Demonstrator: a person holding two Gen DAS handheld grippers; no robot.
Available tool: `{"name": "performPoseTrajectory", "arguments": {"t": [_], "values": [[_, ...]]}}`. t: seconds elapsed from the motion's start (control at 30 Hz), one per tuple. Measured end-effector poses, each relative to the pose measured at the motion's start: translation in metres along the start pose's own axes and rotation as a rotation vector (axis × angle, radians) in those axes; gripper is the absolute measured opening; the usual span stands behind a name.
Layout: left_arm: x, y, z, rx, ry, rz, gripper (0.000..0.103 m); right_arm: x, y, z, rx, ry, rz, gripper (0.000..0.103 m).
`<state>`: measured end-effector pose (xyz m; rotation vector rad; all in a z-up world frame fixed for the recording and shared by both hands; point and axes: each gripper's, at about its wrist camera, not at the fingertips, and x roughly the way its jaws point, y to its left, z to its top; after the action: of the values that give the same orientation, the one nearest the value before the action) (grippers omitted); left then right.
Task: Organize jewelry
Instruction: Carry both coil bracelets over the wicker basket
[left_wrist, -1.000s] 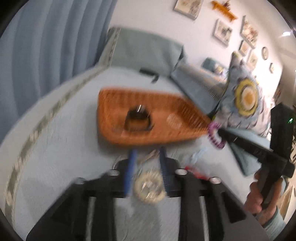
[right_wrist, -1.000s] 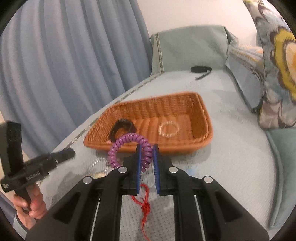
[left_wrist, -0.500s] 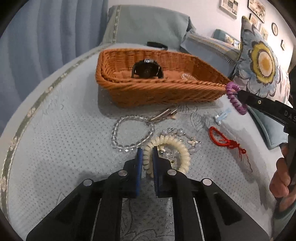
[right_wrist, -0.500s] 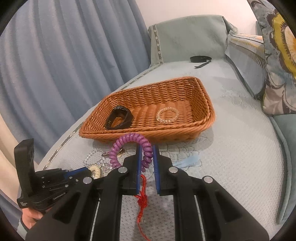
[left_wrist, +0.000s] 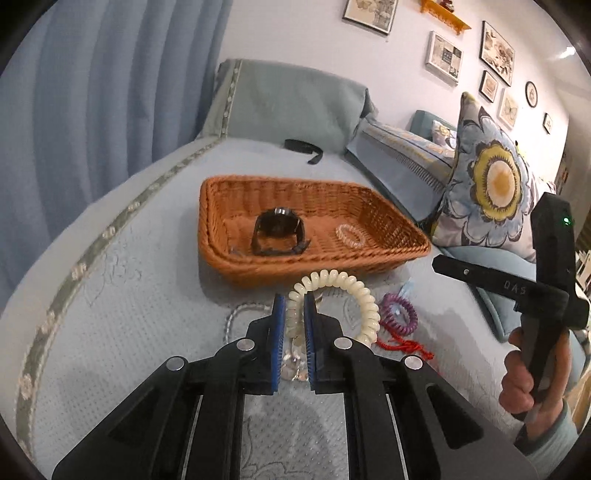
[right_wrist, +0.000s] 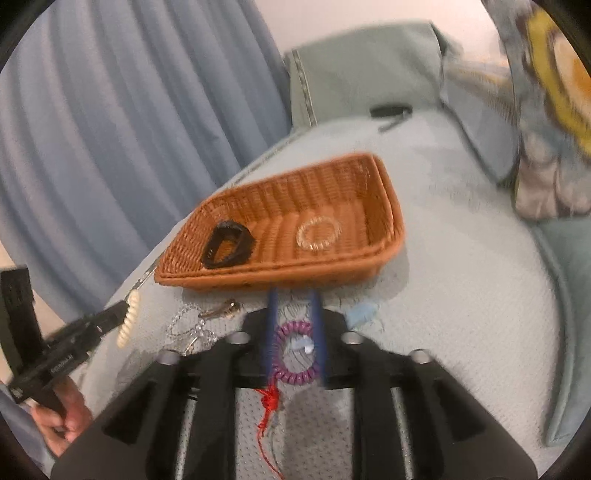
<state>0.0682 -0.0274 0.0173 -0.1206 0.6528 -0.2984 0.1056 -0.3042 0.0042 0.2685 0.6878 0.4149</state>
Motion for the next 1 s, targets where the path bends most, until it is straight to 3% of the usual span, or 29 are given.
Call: {"name": "performPoseTrajectory", "arguments": {"t": [0.03, 0.13, 0.27, 0.33, 0.4, 0.47, 0.5, 0.67, 0.8, 1.0], "values": [[0.002, 0.001, -0.003, -0.007, 0.005, -0.004, 0.008, 0.004, -0.004, -0.001, 0.01, 0.016, -0.006, 0.058], [0.007, 0.005, -0.011, -0.023, 0.009, -0.023, 0.008, 0.017, -0.009, -0.008, 0.008, 0.07, -0.032, 0.058], [0.008, 0.006, -0.014, -0.026, 0.006, -0.031, 0.008, 0.036, -0.01, -0.017, 0.003, 0.15, -0.063, 0.037], [0.007, 0.006, -0.014, -0.027, 0.001, -0.036, 0.008, 0.049, -0.01, -0.022, 0.0, 0.196, -0.102, 0.034], [0.007, 0.006, -0.014, -0.029, 0.0, -0.043, 0.008, 0.054, -0.005, -0.026, -0.037, 0.203, -0.147, 0.028], [0.007, 0.005, -0.015, -0.024, 0.001, -0.041, 0.008, 0.055, 0.004, -0.028, -0.086, 0.206, -0.162, 0.009], [0.007, 0.005, -0.014, -0.022, 0.001, -0.039, 0.008, 0.056, 0.007, -0.03, -0.097, 0.206, -0.164, 0.009], [0.0, 0.003, -0.008, -0.015, -0.023, -0.032, 0.008, 0.043, 0.021, -0.028, -0.13, 0.168, -0.128, 0.009], [-0.007, 0.002, 0.01, -0.003, -0.064, -0.028, 0.008, 0.011, 0.037, -0.011, -0.155, 0.061, -0.1, 0.009], [0.006, -0.006, 0.058, 0.011, -0.121, -0.012, 0.008, 0.007, 0.053, 0.044, -0.166, -0.055, -0.123, 0.009]]}}
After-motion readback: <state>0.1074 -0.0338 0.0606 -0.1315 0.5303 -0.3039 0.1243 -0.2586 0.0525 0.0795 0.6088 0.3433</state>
